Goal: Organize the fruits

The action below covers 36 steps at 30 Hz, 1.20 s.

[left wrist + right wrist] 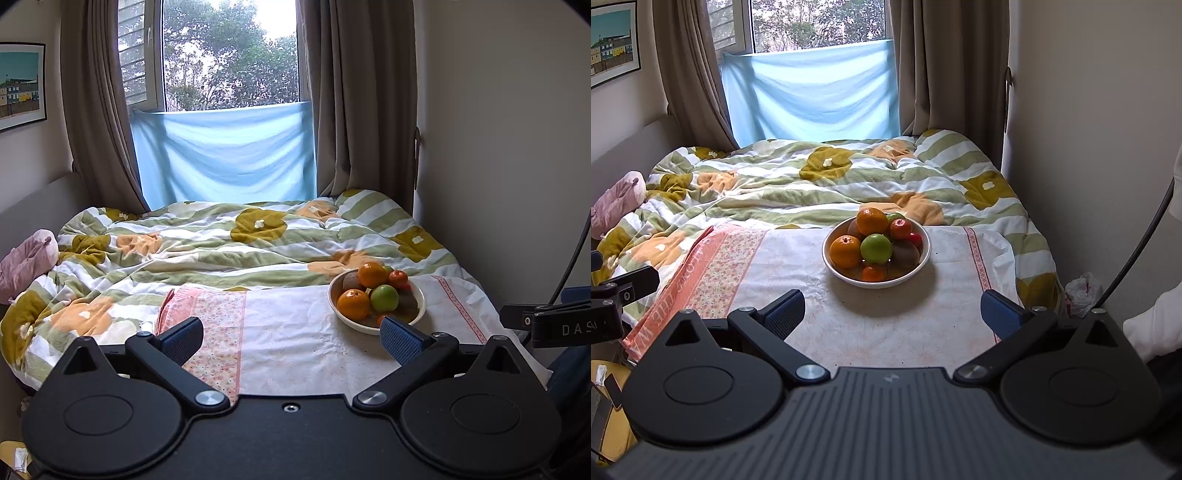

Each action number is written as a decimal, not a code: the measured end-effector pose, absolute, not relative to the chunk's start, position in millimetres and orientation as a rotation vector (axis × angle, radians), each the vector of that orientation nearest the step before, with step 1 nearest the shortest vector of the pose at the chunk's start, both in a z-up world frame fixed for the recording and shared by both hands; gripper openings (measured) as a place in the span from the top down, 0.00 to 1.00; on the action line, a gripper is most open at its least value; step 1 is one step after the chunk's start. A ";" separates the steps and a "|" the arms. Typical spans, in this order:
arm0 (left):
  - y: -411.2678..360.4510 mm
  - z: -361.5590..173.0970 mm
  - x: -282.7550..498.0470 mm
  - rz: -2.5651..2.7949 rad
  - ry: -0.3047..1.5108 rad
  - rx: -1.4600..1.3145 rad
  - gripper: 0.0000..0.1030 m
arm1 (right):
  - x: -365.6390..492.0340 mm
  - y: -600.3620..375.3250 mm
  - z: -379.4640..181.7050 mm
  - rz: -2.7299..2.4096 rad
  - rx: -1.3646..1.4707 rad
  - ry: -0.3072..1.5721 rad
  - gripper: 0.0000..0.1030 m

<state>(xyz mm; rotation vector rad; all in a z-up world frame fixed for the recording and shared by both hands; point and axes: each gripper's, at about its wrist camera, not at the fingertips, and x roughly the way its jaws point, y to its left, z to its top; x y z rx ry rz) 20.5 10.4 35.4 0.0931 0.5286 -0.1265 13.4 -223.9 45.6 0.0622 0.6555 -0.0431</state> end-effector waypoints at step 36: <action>18.2 37.6 25.4 -0.132 0.503 0.081 0.00 | 17.5 -220.9 39.8 -0.056 0.069 0.660 0.00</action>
